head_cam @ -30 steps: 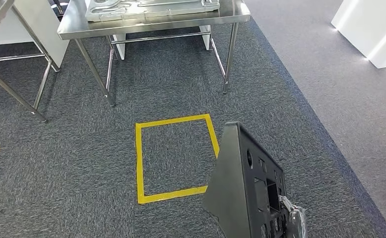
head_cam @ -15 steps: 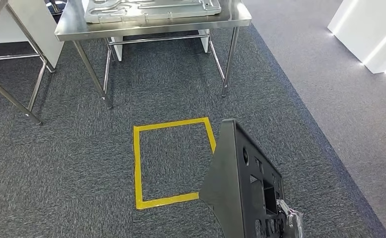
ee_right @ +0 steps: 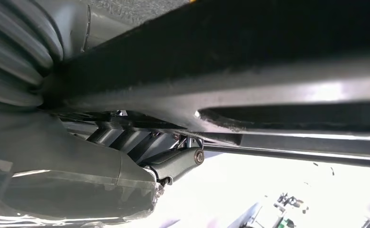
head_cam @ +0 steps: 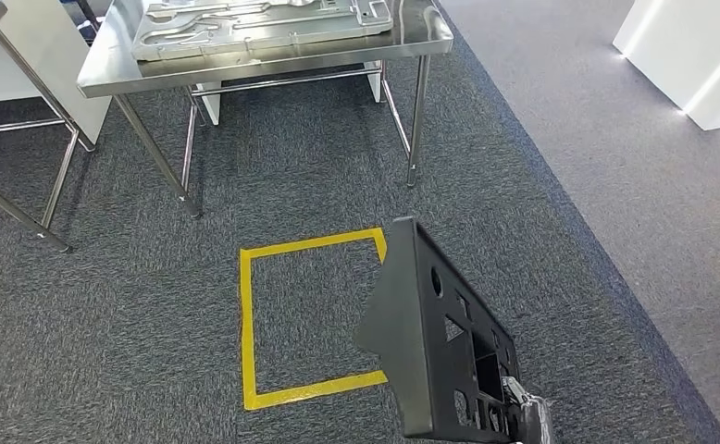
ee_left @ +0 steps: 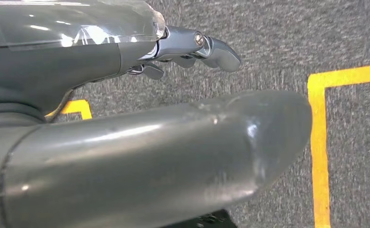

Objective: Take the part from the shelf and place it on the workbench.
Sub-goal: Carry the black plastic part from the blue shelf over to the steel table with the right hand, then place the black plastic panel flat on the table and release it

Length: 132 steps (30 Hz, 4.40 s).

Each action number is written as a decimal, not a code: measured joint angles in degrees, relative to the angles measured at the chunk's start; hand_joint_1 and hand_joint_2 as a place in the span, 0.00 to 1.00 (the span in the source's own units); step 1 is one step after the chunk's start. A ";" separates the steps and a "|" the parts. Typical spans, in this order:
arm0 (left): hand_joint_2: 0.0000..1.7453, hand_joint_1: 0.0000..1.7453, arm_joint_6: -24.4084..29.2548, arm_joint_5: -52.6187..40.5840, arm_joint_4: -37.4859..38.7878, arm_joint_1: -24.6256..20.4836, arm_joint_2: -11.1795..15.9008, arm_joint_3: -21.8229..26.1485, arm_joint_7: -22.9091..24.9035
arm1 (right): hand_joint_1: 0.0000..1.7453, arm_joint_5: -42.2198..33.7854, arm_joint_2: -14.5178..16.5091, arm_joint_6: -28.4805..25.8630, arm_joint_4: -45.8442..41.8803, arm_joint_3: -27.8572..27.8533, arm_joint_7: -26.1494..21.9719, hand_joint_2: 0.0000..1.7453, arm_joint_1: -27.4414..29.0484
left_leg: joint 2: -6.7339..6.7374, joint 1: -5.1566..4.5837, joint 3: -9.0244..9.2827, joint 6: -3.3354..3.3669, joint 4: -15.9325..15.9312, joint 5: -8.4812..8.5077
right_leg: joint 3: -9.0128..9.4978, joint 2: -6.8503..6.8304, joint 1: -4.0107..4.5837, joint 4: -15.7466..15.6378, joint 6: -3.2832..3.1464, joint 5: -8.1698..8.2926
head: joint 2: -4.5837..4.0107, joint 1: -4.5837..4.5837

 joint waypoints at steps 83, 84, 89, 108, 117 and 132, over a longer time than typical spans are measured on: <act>0.00 0.00 -0.11 -2.11 -0.08 0.08 -2.38 1.39 1.19 | 1.00 3.45 -0.59 -3.89 -0.30 1.41 4.03 1.00 2.09 | -1.78 -1.21 13.12 2.11 -11.52 1.10 | -3.56 1.43 0.39 3.63 1.61 0.15 | 0.01 -0.35; 0.00 0.00 -0.11 -2.11 -0.12 -0.48 -2.29 1.39 1.17 | 1.00 3.62 -0.50 -4.06 -0.66 1.50 4.07 1.00 1.86 | -1.68 -1.22 12.60 1.73 -9.78 2.35 | -2.40 1.37 0.17 2.72 1.42 -0.32 | 0.01 -0.31; 0.00 0.00 -0.48 -2.42 -0.22 -0.62 -2.39 1.40 1.20 | 1.00 4.86 0.00 -7.25 -1.44 1.56 4.23 1.00 1.26 | -1.11 -0.75 0.62 0.27 4.63 5.30 | 6.43 1.19 -1.14 -3.54 1.06 -2.65 | 0.01 -1.07; 0.00 0.00 -0.68 -3.70 -0.22 0.02 -2.27 1.38 1.39 | 1.00 6.03 -3.14 -17.50 -10.32 2.69 8.83 1.00 -4.91 | -1.09 -0.44 1.44 2.39 -14.65 13.51 | 10.48 1.50 -2.17 7.19 5.13 -12.31 | 0.01 -1.25; 0.00 0.00 -1.66 -3.58 -0.02 0.68 -2.49 1.46 1.29 | 1.00 6.27 -5.47 -19.25 -10.33 5.15 10.81 1.00 -5.56 | -2.54 -1.02 13.59 0.98 -17.20 5.24 | -6.38 1.63 -0.23 -1.49 1.70 7.74 | 0.01 -0.88; 0.00 0.00 -1.65 -3.64 0.02 -0.13 -1.87 1.48 1.04 | 1.00 8.29 -6.15 -20.12 -10.44 6.53 12.23 1.00 -6.25 | -0.84 -1.26 3.03 1.05 -14.48 11.49 | 2.25 1.81 -0.50 -2.12 0.98 0.17 | 0.00 -1.20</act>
